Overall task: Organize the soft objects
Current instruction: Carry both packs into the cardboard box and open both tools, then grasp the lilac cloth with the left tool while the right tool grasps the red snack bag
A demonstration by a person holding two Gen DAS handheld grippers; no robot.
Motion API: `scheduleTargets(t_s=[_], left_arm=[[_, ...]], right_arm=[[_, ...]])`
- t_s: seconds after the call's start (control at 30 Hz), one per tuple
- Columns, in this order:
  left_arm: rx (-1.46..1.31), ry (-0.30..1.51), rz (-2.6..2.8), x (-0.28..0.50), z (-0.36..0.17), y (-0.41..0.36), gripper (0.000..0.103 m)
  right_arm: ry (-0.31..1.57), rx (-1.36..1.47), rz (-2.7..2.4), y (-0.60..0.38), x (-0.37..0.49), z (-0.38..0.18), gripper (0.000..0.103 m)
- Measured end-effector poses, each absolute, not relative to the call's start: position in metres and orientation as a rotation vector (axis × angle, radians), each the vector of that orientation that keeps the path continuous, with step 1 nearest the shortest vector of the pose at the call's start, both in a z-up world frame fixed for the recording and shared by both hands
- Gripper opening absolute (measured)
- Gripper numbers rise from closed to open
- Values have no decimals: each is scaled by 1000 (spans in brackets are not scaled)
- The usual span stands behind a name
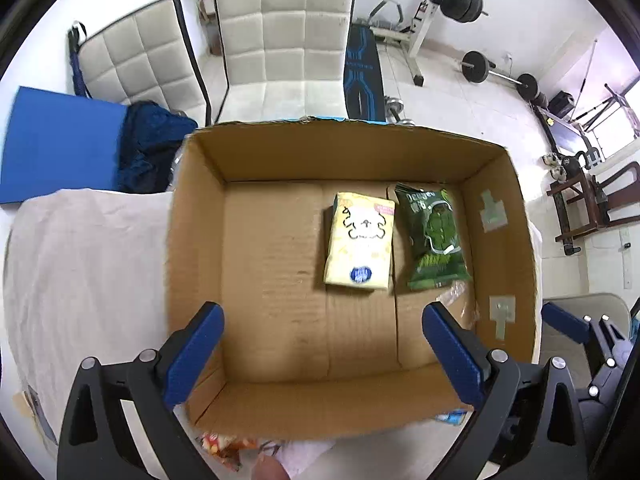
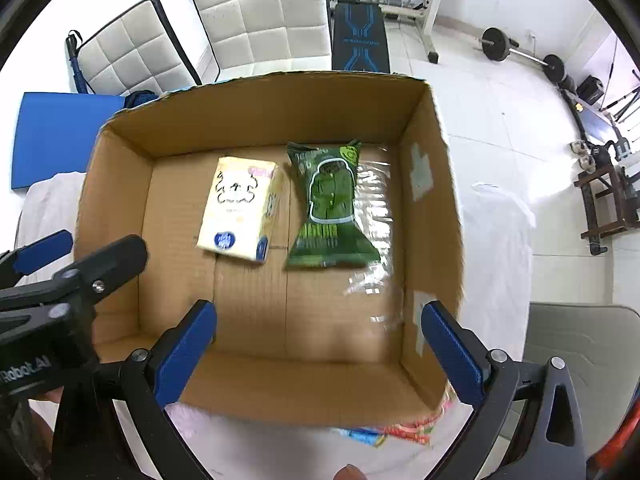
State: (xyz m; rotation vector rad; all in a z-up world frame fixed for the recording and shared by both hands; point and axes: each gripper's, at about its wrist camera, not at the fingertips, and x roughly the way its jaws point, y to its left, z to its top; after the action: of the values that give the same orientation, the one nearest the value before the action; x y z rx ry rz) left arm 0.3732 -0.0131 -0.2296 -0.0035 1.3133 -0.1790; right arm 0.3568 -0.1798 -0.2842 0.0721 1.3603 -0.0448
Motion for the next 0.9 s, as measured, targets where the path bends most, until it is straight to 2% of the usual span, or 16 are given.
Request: scheduleTargets(t_s=[0.63,0.8,0.9], left_arm=[[-10,1132,-156,267,-136,-24,102],[-35,1121,-118,249,-131,-15,102],[-64,1153,-65,243,-145,1,102]], right_arm=[[1165,28,8,-168,251,-173,103],[1175,77,26,-189,236,-166,103],[1207,106,-35,-220,231,-180,103]])
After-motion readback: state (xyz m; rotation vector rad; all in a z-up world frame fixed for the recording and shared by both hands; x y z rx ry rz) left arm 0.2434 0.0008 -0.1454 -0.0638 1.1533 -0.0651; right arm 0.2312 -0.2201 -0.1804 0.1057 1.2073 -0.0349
